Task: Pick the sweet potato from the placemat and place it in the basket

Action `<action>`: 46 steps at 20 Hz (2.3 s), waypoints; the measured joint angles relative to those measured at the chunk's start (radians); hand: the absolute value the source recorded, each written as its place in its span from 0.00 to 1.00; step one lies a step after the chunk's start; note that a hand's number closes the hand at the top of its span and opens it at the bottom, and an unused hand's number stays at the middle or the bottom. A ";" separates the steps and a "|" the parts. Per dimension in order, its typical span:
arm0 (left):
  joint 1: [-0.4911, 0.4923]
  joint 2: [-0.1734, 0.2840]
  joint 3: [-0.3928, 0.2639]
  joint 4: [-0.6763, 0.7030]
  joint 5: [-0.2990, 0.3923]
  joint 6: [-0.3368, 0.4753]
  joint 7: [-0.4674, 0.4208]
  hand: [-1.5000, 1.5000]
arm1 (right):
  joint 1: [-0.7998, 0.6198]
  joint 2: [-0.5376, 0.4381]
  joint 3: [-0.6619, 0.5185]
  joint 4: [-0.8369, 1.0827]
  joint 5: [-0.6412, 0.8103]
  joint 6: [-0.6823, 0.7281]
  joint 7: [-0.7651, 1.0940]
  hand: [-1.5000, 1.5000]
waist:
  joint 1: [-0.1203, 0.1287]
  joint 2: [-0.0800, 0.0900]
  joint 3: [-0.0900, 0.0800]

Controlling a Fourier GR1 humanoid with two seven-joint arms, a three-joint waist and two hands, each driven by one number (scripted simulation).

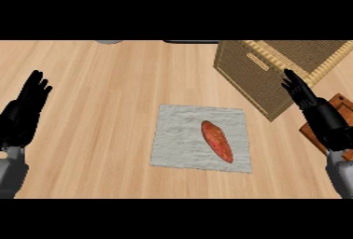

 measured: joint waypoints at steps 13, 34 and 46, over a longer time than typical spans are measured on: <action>-0.040 -0.045 -0.109 0.004 -0.034 -0.026 0.106 0.50 | -0.305 0.180 0.287 -0.064 -0.053 0.477 -0.313 0.00 | 0.069 0.049 0.010; -0.024 -0.063 -0.081 -0.027 -0.066 -0.001 0.197 0.50 | -0.808 -0.023 0.193 -0.095 0.134 0.633 0.227 0.00 | 0.008 0.034 0.004; 0.002 -0.064 -0.058 -0.040 -0.074 -0.034 0.181 0.50 | -0.938 -0.152 0.174 0.186 0.111 0.927 0.105 0.00 | 0.012 0.041 0.006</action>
